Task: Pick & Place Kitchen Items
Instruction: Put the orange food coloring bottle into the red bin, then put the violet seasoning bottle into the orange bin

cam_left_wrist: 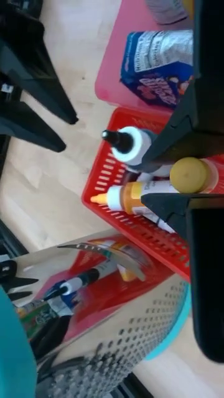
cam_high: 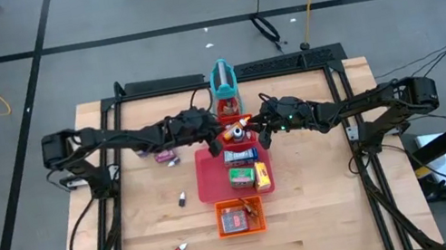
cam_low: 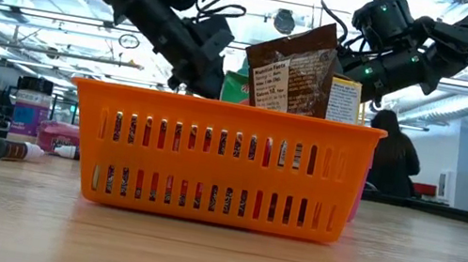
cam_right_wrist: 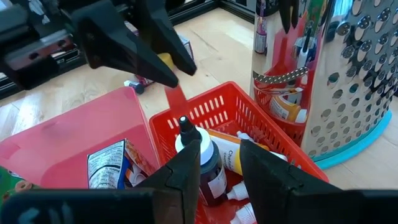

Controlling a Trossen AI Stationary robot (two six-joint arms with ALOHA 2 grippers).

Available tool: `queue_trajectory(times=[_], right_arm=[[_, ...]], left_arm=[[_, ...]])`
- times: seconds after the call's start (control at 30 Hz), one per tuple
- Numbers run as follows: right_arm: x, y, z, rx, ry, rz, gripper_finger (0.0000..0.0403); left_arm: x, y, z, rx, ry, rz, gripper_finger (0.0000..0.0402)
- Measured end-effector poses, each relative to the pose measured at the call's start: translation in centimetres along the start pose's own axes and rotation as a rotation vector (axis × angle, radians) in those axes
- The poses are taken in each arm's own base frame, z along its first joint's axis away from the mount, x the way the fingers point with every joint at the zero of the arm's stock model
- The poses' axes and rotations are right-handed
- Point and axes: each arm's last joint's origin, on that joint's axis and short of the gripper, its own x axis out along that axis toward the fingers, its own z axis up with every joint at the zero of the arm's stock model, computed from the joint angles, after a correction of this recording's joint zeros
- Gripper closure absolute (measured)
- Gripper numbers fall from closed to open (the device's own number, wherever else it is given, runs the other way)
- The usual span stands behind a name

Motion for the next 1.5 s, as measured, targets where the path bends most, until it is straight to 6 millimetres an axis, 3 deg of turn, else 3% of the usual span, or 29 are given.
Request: queue_trajectory(times=[0.63,0.93,1.23,1.5], right_arm=[[0.0,0.0,0.0,-0.006,0.001,0.000,0.0298],[0.0,-0.1,-0.4,-0.008,0.037,-0.010,0.0298],[0.0,-0.1,-0.4,-0.008,0.042,-0.012,0.0298],[0.0,-0.1,-0.5,-0.009,0.046,-0.011,0.0298]], left_arm=[[0.3,-0.1,-0.6,-0.003,0.034,0.045,0.0210],[-0.9,-1.9,-2.2,0.043,0.212,-0.002,0.0196],[-4.7,-2.8,-2.0,0.108,0.284,0.113,0.0205],[-9.9,-2.3,-2.2,0.105,0.354,0.312,0.0204]])
